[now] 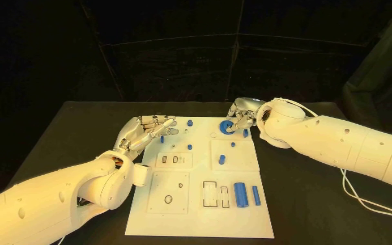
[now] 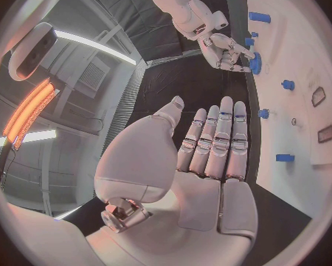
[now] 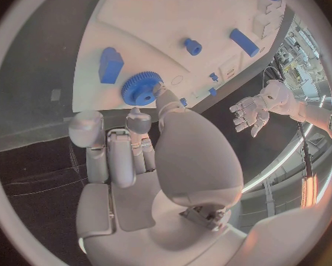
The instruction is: Assemble the parts on the task board
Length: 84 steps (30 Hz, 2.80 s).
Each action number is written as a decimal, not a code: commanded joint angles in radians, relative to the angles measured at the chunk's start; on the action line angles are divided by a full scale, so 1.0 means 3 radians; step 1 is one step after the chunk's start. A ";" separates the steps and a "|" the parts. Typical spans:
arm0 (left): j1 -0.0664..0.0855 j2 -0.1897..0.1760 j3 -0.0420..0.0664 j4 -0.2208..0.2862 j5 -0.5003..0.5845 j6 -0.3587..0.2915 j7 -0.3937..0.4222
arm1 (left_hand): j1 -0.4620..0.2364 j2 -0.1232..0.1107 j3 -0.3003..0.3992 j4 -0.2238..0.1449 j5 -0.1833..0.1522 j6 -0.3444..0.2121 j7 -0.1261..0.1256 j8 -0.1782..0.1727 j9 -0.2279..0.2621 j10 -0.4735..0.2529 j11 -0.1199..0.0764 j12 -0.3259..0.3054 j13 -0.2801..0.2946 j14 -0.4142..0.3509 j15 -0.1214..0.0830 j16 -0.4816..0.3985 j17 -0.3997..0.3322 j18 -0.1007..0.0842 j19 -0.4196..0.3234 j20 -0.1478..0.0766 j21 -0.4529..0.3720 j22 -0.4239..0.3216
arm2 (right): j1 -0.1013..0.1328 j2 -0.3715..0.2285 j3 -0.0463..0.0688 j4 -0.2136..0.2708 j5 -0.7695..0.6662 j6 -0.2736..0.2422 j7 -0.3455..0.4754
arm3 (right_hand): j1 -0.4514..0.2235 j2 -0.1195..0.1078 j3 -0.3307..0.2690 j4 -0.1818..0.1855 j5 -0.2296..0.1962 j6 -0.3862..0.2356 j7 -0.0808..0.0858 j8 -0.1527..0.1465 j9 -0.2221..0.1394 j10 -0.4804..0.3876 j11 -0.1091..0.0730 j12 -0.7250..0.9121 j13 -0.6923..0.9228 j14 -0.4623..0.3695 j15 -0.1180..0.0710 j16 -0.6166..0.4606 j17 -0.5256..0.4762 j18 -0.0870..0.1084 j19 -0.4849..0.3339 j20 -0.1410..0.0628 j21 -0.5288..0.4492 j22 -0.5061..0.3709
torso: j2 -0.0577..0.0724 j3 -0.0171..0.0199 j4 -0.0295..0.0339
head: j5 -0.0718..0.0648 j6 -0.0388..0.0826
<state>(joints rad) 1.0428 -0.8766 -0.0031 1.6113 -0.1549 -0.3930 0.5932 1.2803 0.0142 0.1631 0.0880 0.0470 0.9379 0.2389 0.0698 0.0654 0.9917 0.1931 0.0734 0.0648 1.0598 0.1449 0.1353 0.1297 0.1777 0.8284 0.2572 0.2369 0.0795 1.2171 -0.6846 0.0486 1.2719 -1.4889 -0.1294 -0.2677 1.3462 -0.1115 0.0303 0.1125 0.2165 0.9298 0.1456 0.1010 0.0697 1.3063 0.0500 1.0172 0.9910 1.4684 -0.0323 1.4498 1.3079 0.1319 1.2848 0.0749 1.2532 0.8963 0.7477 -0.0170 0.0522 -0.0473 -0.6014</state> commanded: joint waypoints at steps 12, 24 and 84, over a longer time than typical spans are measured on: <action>0.0004 0.0004 0.0001 -0.0012 0.0004 0.0050 0.0010 | -0.0002 0.0026 0.0003 -0.0011 0.0010 -0.0034 0.0024 -0.0016 -0.0003 -0.0022 0.0005 -0.0012 -0.0004 -0.0016 0.0019 -0.0014 -0.0004 0.0020 0.0005 0.0023 -0.0012 -0.0004 | 0.0003 0.0021 0.0001 -0.0017 -0.0180 0.0120 0.0021 | 0.0129 0.0117 0.0108 -0.0079 -0.0094 0.0077 -0.0027 0.0065 0.0008 0.0045 -0.0014 0.0107 0.0128 0.0192 0.0009 0.0030 0.0073 -0.0024 -0.0006 0.0007 0.0027 0.0012 | 0.0001 0.0000 -0.0001 | 0.0000 -0.0015; 0.0004 0.0008 0.0001 -0.0026 0.0004 0.0058 0.0008 | -0.0002 0.0026 0.0003 -0.0011 0.0010 -0.0034 0.0024 -0.0016 -0.0003 -0.0022 0.0005 -0.0012 -0.0004 -0.0016 0.0019 -0.0014 -0.0004 0.0020 0.0005 0.0023 -0.0012 -0.0004 | -0.0020 0.0059 -0.0001 0.0006 -0.0619 0.0003 -0.0013 | 0.0212 0.0211 0.0296 -0.0187 -0.0257 0.0212 -0.0045 0.0115 0.0008 0.0120 -0.0037 0.0244 0.0291 0.0197 -0.0008 0.0045 0.0108 -0.0032 0.0008 -0.0009 0.0060 0.0062 | -0.0001 0.0000 -0.0001 | -0.0005 -0.0029; 0.0006 0.0014 0.0001 -0.0028 0.0005 0.0078 0.0005 | -0.0005 0.0032 0.0011 -0.0019 0.0010 -0.0039 0.0026 -0.0017 -0.0003 -0.0026 0.0008 -0.0017 -0.0004 -0.0022 0.0022 -0.0029 -0.0005 0.0020 0.0004 0.0026 -0.0019 -0.0010 | -0.0093 0.0905 -0.0078 -0.0146 -0.0787 -0.0357 0.0014 | -0.0545 -0.0096 0.0865 -0.0101 -0.0299 0.0132 -0.0016 -0.0122 -0.0015 0.0094 0.0003 0.0101 0.0285 0.0197 0.0022 0.0047 0.0136 -0.0039 0.0014 0.0016 0.0096 0.0098 | 0.0003 0.0000 0.0007 | 0.0057 -0.0053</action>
<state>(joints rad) 1.0431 -0.8736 -0.0033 1.6015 -0.1529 -0.3794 0.5897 1.2804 0.0142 0.1659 0.0853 0.0470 0.9321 0.2375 0.0698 0.0655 0.9917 0.1931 0.0734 0.0650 1.0562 0.1484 0.1315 0.1298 0.1775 0.8284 0.2572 0.2370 0.0774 1.1881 -0.4149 0.0255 1.2295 -1.7194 -0.2538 -0.2765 1.1902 -0.1303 0.2988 0.0782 0.1233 0.9743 0.1401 0.0683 0.0684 1.3399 0.0520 1.0519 1.0773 1.4667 -0.0337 1.4671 1.3073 0.1321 1.2911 0.0758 1.2867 0.9266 0.7488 -0.0167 0.0540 -0.0290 -0.6163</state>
